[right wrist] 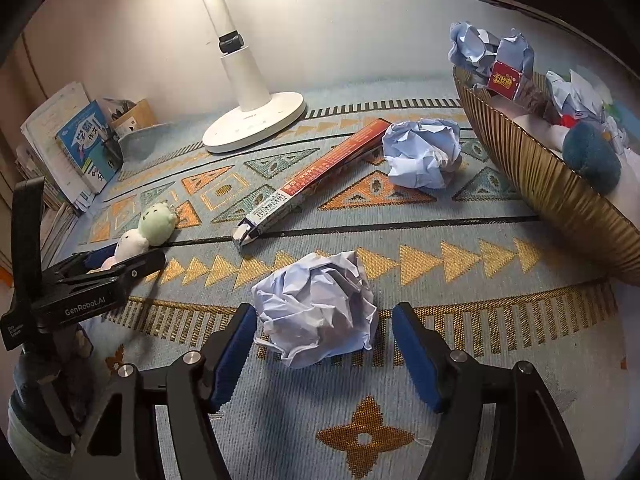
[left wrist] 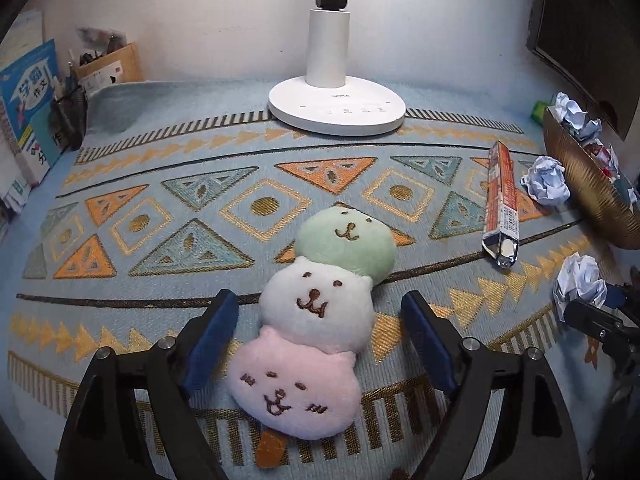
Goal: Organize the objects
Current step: 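Lift the dango plush with the left gripper while the right gripper lifts the paper ball, then carry the dango plush and paper ball over the woven bowl and open both grippers, then return both grippers to the desk, then grasp the long orange-red box with the left gripper while the right gripper grasps a paper ball, then lift the orange-red box with the left gripper while the right gripper lifts the paper ball toward the bowl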
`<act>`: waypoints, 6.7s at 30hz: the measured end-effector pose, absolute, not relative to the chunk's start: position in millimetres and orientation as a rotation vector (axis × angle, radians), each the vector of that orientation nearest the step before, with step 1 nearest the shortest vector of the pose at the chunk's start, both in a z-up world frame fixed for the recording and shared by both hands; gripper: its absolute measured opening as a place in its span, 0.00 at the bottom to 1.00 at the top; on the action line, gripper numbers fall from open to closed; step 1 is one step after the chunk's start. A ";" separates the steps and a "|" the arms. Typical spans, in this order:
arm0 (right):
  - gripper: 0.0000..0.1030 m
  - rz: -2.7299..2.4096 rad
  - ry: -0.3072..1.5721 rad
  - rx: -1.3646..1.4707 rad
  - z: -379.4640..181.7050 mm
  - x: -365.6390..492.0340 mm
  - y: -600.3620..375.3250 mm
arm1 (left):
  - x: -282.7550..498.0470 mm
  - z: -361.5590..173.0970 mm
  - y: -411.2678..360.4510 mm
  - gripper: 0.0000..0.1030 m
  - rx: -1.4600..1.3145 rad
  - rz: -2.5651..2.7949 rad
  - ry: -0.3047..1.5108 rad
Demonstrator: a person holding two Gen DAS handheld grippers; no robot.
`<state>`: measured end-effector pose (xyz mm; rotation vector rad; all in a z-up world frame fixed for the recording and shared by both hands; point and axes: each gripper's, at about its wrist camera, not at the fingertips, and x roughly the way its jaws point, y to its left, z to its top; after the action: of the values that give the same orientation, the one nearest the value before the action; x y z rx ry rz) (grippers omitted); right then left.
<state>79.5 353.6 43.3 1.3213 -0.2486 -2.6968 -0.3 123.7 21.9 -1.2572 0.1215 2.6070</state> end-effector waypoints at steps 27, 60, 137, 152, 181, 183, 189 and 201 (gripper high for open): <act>0.67 -2.700 -0.260 1.314 44.1 77.5 355.9 | -0.5 21.5 124.4 0.66 -1.256 2.602 0.134; 0.50 -3.204 -0.622 1.104 201.3 89.8 582.1 | -10.6 167.1 389.4 0.46 -0.881 2.244 0.119; 1.00 -2.832 -0.199 1.414 42.7 119.7 376.3 | 50.3 21.6 157.1 0.99 -1.345 2.610 0.137; 0.79 -2.904 -0.996 1.267 71.0 44.3 415.1 | -29.2 46.4 254.8 0.82 -1.025 2.192 0.411; 0.56 -2.598 -0.157 1.260 54.7 77.9 327.1 | 34.6 31.1 101.0 0.20 -1.295 2.549 0.145; 0.56 -2.593 -0.157 1.308 43.0 72.1 328.1 | 28.5 26.6 94.6 0.21 -1.261 2.572 0.123; 0.69 -2.560 -0.170 1.316 42.1 73.2 334.5 | 23.9 25.8 84.5 0.55 -1.263 2.563 -0.027; 0.72 -2.589 -0.086 1.318 42.9 76.5 326.5 | 13.6 19.7 109.9 0.58 -1.265 2.624 0.148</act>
<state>76.5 326.5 42.9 1.3175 -0.0863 -2.5889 13.6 109.9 19.7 -1.2647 0.1480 2.6241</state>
